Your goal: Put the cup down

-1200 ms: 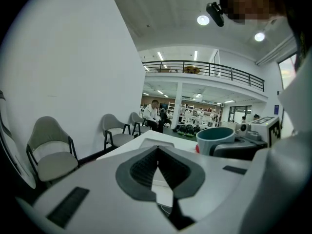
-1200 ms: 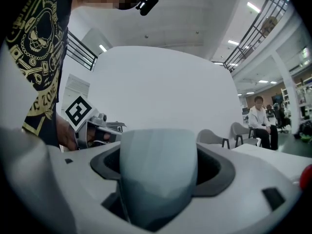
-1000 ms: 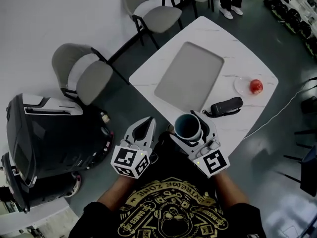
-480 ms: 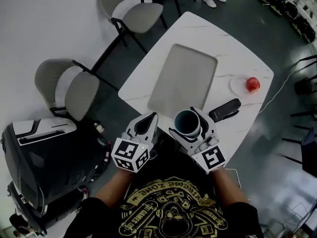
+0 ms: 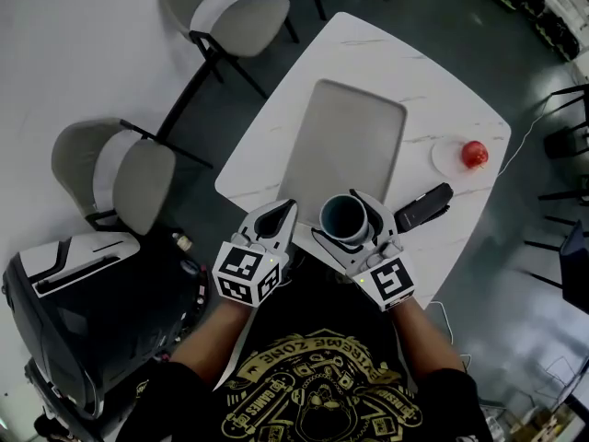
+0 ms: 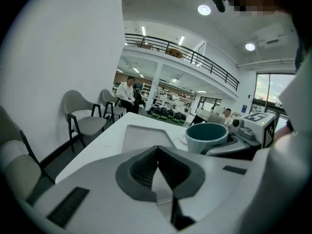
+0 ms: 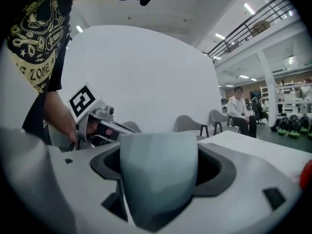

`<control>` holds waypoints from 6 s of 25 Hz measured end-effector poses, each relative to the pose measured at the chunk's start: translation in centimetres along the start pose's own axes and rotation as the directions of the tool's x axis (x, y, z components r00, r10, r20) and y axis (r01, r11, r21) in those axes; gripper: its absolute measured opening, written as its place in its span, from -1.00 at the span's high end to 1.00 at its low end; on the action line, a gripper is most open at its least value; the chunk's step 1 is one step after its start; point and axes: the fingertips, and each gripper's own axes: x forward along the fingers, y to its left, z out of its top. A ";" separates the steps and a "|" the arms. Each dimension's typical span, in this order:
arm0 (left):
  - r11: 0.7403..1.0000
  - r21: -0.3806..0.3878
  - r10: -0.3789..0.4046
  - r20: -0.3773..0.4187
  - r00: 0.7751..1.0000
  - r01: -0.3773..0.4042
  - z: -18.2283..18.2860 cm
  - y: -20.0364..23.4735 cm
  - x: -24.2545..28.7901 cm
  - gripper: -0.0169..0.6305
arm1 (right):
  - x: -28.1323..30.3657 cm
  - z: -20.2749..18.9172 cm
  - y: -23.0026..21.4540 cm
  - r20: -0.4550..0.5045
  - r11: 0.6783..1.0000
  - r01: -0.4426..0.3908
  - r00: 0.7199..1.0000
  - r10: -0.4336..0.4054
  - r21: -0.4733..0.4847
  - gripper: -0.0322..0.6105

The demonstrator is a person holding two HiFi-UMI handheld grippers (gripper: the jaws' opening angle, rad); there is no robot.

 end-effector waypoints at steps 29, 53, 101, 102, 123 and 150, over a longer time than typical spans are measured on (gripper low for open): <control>1.000 0.023 -0.010 -0.091 0.996 0.013 -0.6 4.8 6.8 0.92 | 7.6 -6.6 -6.7 -0.117 0.998 0.055 0.992 -0.057 -0.019 -0.28; 0.998 -0.040 -0.048 -0.106 0.993 0.044 -1.5 5.3 9.3 0.92 | 6.3 -8.0 -7.1 -0.186 0.993 0.098 0.976 -0.109 -0.067 -0.29; 0.992 -0.067 0.110 0.097 0.989 -0.104 -2.4 -6.6 -1.2 0.92 | -7.1 -5.4 -0.6 -0.093 0.997 0.059 0.994 -0.064 -0.052 0.63; 0.993 -0.060 0.111 0.105 0.988 -0.105 -2.4 -7.2 -1.5 0.92 | -7.6 -5.2 -0.3 -0.086 0.997 0.060 0.994 -0.064 -0.050 0.69; 0.977 -0.047 0.213 0.197 0.957 -0.208 -3.1 -14.9 -8.5 0.92 | -15.0 -0.9 5.3 0.012 1.000 -0.002 1.000 0.002 -0.009 0.88; 0.904 -0.161 0.427 0.323 0.845 -0.395 -11.8 -15.0 -30.5 0.92 | -15.8 0.7 26.4 -0.024 0.966 -0.240 0.971 0.238 -0.095 0.88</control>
